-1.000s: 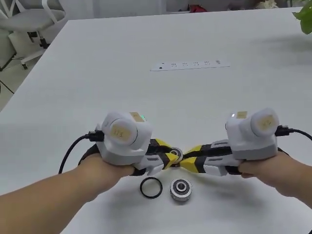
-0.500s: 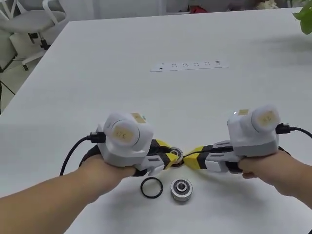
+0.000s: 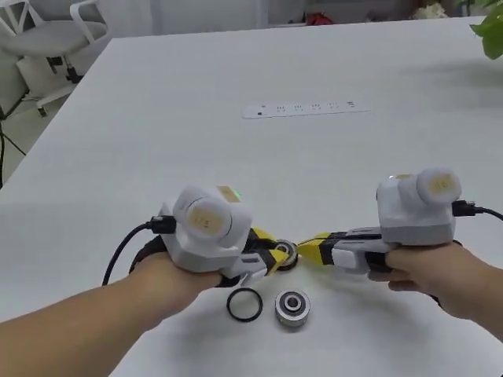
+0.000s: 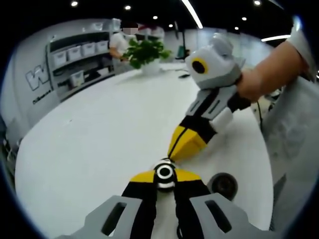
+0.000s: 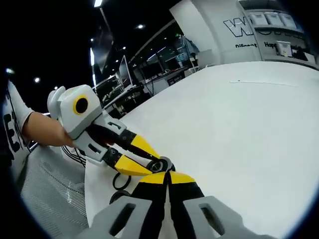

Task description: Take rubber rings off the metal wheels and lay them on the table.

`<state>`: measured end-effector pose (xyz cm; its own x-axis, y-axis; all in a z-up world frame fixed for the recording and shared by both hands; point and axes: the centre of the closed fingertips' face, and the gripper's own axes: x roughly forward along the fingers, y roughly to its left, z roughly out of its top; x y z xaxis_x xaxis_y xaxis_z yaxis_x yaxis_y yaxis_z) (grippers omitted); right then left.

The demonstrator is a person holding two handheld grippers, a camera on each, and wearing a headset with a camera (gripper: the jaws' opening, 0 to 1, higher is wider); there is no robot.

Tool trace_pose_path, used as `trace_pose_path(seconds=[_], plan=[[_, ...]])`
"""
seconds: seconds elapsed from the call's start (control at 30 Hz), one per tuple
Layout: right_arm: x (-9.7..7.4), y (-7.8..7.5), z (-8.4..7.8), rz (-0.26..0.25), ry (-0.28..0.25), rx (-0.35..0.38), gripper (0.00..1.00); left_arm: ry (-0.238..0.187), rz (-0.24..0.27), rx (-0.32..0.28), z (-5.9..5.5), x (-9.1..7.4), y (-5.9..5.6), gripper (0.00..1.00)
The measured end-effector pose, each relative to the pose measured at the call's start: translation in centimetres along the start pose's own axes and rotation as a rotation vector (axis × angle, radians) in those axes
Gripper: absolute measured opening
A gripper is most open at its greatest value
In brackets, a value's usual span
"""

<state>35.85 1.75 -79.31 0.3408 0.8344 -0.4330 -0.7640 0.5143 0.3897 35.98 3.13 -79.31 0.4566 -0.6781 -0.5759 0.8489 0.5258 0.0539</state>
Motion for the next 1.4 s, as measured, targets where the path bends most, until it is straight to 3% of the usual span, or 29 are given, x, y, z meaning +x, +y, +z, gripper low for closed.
trace_pose_path(seconds=[0.33,0.77,1.4], plan=[[0.1,0.4,0.2,0.008,0.004,-0.027,0.00,0.014,0.005,0.010,0.0,0.0,-0.1,0.13],[0.2,1.3,0.1,0.056,0.014,-0.036,0.00,0.016,0.003,0.011,0.0,0.1,-0.3,0.13],[0.3,1.8,0.5,0.109,-0.019,0.024,0.00,0.002,0.003,0.010,0.1,0.1,-0.4,0.13]])
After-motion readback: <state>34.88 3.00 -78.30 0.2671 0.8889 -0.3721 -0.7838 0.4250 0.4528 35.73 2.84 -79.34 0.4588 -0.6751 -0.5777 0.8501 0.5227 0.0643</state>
